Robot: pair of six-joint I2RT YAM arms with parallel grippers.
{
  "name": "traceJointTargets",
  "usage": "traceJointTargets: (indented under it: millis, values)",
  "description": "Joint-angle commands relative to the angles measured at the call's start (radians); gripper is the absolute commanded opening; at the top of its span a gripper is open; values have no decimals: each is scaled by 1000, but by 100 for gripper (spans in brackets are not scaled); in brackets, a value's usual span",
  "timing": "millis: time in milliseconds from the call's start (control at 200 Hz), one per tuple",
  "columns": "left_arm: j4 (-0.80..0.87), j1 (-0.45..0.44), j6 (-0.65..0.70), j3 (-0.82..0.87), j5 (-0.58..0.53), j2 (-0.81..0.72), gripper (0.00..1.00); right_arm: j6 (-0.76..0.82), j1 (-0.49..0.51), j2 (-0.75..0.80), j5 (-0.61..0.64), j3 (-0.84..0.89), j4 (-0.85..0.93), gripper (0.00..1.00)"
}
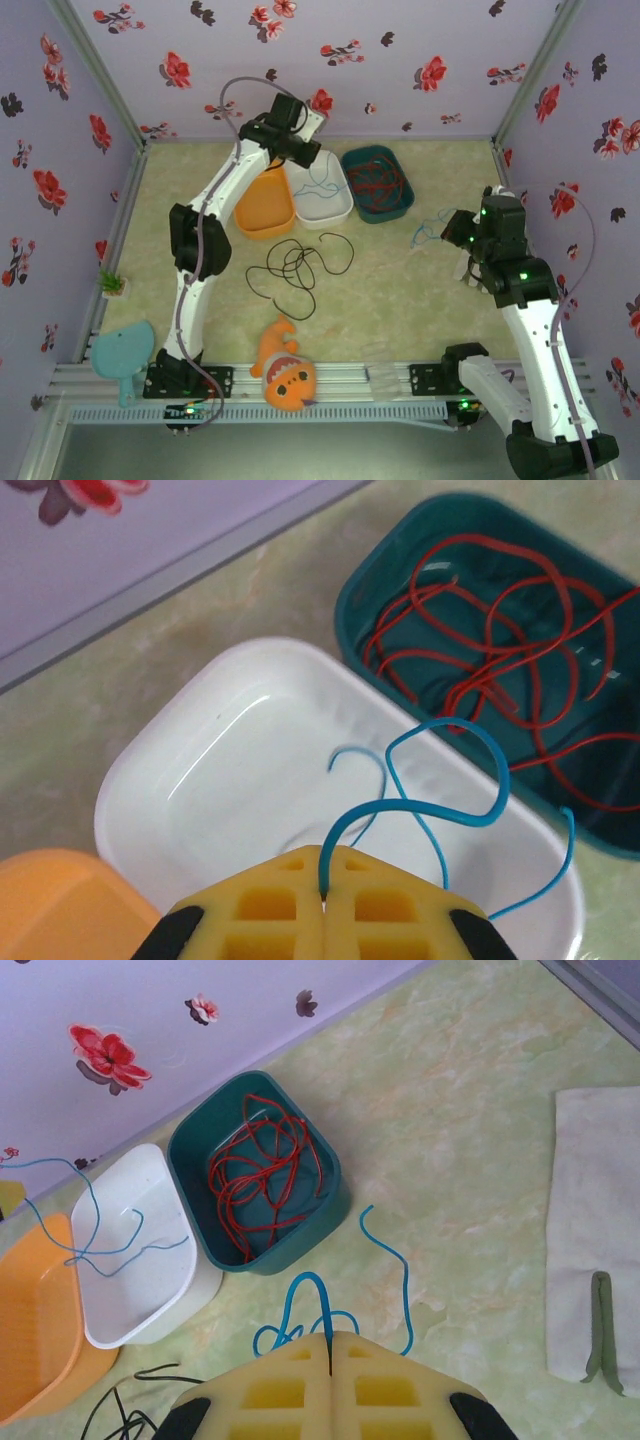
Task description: Untangle the cables
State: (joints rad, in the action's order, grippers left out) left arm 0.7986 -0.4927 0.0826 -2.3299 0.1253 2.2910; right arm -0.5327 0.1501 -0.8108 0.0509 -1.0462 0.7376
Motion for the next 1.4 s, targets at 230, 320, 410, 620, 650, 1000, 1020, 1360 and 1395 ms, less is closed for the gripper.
traceJointTargets:
  millis: [230, 320, 410, 620, 650, 1000, 1020, 1360, 1395]
  values:
    - [59, 2, 74, 6, -114, 62, 0, -19, 1, 8, -14, 14, -7, 0]
    - [65, -1, 72, -10, -114, 84, 0, -23, 3, 6, -18, 20, -12, 0]
    - [72, -3, 74, -25, -114, 109, 0, -25, 4, 6, -20, 22, -15, 0]
    - [98, -6, 83, -50, -126, 148, 5, -24, 8, 4, -20, 21, -15, 0]
    - [100, -6, 85, -50, -127, 146, 12, -24, 9, 3, -19, 20, -15, 0]
    - [113, -12, 24, -98, -152, 33, 54, -38, 17, -15, -50, 19, -35, 0]
    - [114, -13, 19, -94, -152, 19, 55, -41, 18, -15, -54, 21, -38, 0]
    - [-194, -47, -154, 487, 39, -484, 62, -94, 50, -11, -138, 31, -109, 0]
    - [-273, -59, -174, 596, 72, -557, 62, -103, 56, -12, -146, 36, -126, 0]
